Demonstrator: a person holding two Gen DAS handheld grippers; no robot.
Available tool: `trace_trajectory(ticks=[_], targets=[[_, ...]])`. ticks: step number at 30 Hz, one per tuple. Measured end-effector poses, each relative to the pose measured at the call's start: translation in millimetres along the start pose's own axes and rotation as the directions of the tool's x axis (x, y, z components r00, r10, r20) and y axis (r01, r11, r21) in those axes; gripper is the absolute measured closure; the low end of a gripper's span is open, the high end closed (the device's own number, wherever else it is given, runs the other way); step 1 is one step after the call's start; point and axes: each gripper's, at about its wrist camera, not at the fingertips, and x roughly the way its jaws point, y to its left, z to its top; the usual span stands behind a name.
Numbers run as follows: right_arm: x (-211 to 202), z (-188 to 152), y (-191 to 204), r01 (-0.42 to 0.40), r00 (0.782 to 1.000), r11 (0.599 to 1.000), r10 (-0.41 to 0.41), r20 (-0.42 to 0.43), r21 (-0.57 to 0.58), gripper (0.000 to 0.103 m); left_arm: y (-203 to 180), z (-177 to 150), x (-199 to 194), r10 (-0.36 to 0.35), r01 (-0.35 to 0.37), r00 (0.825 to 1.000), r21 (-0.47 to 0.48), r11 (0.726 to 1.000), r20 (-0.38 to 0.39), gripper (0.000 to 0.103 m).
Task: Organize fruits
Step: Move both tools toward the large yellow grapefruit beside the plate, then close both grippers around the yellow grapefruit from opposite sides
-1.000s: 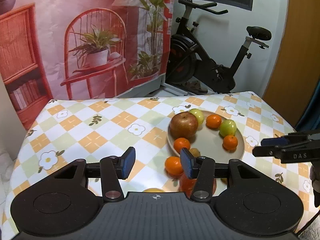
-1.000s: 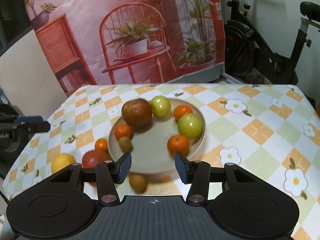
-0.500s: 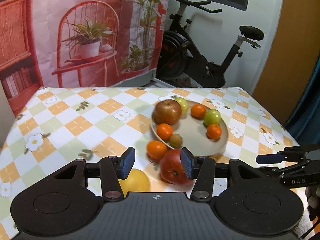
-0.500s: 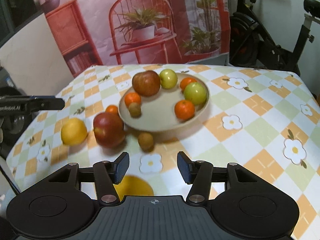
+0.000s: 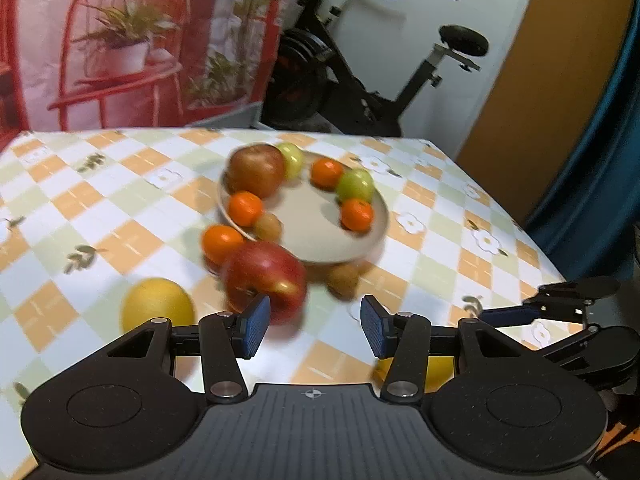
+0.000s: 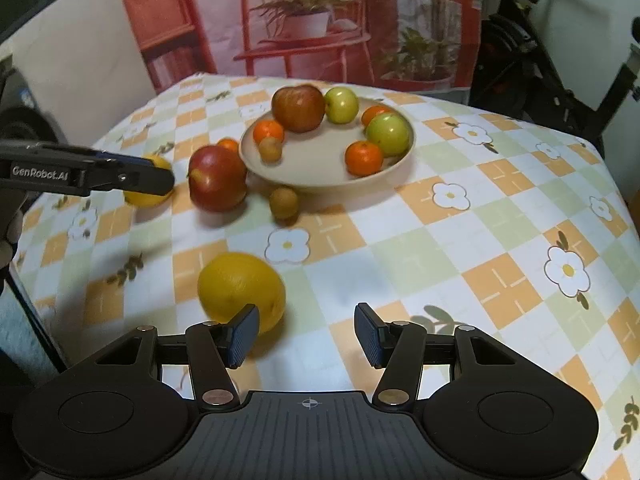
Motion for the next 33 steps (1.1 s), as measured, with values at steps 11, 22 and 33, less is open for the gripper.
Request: trace_trajectory(ticks=[11, 22, 33], targets=[[19, -2, 12, -0.072, 0.996, 0.995, 0.068, -0.066, -0.073, 0.054, -3, -7, 21, -0.107, 0.104, 0.993, -0.066, 0.992, -0.054, 0.052], [34, 4, 23, -0.146, 0.987, 0.984, 0.139, -0.078, -0.098, 0.06, 5, -11, 46, -0.23, 0.205, 0.967, -0.198, 0.958, -0.108, 0.062], [39, 2, 20, -0.161, 0.985, 0.985, 0.156, -0.07, -0.069, 0.061, 9, -14, 64, -0.327, 0.279, 0.937, -0.302, 0.911, -0.122, 0.062]])
